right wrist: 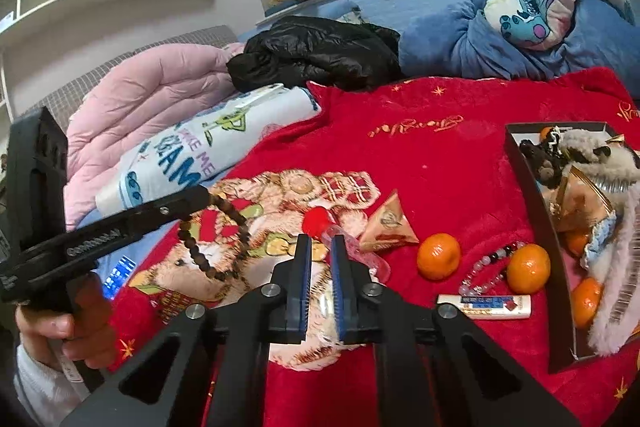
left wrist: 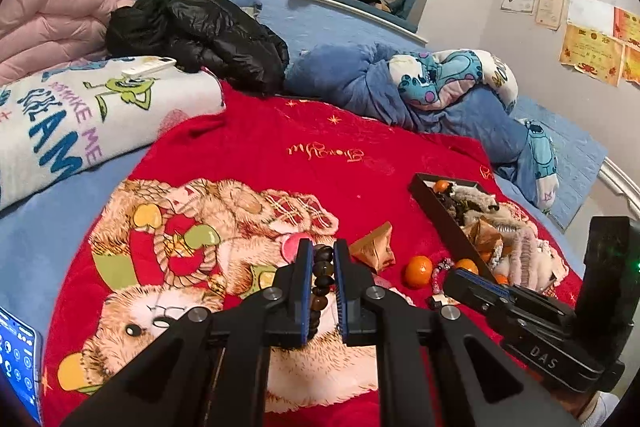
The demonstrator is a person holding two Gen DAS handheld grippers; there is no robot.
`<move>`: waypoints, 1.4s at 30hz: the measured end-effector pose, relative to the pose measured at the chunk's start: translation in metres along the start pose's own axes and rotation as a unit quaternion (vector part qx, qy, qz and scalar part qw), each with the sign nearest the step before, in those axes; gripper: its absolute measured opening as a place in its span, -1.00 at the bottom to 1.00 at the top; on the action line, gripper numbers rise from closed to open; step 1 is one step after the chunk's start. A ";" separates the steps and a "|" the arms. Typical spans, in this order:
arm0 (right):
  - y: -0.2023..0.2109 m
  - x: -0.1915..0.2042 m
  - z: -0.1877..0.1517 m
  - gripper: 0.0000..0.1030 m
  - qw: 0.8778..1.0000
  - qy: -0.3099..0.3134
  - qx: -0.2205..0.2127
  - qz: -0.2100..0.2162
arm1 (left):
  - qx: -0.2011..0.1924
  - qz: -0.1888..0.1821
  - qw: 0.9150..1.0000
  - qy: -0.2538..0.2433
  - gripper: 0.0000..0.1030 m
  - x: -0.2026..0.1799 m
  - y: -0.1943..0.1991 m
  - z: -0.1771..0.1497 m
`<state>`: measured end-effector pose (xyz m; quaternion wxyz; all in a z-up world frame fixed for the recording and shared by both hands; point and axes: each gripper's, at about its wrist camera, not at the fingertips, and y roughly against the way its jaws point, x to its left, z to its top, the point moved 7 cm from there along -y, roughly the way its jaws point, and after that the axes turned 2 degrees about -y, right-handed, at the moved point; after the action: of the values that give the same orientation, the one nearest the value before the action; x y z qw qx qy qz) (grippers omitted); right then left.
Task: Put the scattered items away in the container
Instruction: 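Carry the bead bracelet in the left tool while the right tool carries the scrunchie toward the tray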
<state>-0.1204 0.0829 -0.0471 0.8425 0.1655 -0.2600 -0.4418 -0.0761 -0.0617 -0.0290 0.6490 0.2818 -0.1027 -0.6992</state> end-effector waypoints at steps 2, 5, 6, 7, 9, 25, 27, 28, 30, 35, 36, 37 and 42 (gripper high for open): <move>-0.002 -0.003 -0.003 -0.72 1.000 -0.011 0.009 0.002 | 0.006 0.012 1.000 -0.012 -0.79 -0.002 -0.002 -0.004; -0.011 -0.007 -0.010 -0.66 0.999 -0.013 0.028 -0.009 | 0.013 0.013 1.000 -0.018 -0.79 -0.003 -0.005 -0.008; -0.017 -0.009 -0.014 -0.61 0.999 -0.010 0.038 -0.020 | 0.013 0.013 1.000 -0.018 -0.79 -0.003 -0.005 -0.008; -0.021 -0.011 -0.017 -0.51 0.998 -0.010 0.046 -0.030 | 0.015 0.012 1.000 -0.019 -0.79 -0.004 -0.005 -0.009; -0.031 -0.017 -0.025 -0.50 0.997 -0.019 0.060 -0.044 | 0.017 0.013 1.000 -0.021 -0.79 -0.004 -0.005 -0.011; -0.063 -0.031 -0.049 -0.72 0.991 -0.036 0.117 -0.047 | 0.031 0.018 0.999 -0.025 -0.79 -0.006 -0.006 -0.014; -0.062 -0.028 -0.047 -0.74 0.992 -0.037 0.118 -0.041 | 0.030 0.019 0.999 -0.025 -0.79 -0.007 -0.006 -0.013; -0.061 -0.027 -0.046 -0.75 0.992 -0.035 0.116 -0.041 | 0.030 0.018 0.999 -0.026 -0.79 -0.007 -0.006 -0.013; -0.056 -0.025 -0.042 -0.75 0.993 -0.032 0.110 -0.040 | 0.029 0.019 0.999 -0.028 -0.79 -0.008 -0.004 -0.013; -0.042 -0.023 -0.026 -0.76 0.995 -0.032 0.082 -0.042 | 0.028 0.020 0.999 -0.032 -0.79 -0.012 -0.002 -0.013; -0.039 -0.025 -0.023 -0.76 0.995 -0.036 0.080 -0.041 | 0.029 0.021 0.999 -0.031 -0.78 -0.012 -0.001 -0.013; -0.037 -0.027 -0.021 -0.76 0.995 -0.040 0.078 -0.041 | 0.029 0.021 0.999 -0.032 -0.79 -0.012 -0.001 -0.013; -0.023 -0.034 -0.010 -0.76 0.996 -0.054 0.058 -0.038 | 0.027 0.016 0.999 -0.037 -0.79 -0.021 0.003 -0.014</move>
<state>-0.1455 0.0990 -0.0765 0.7991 0.1998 -0.3236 -0.4657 -0.0659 -0.0386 -0.0329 0.6478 0.2711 -0.1500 -0.6960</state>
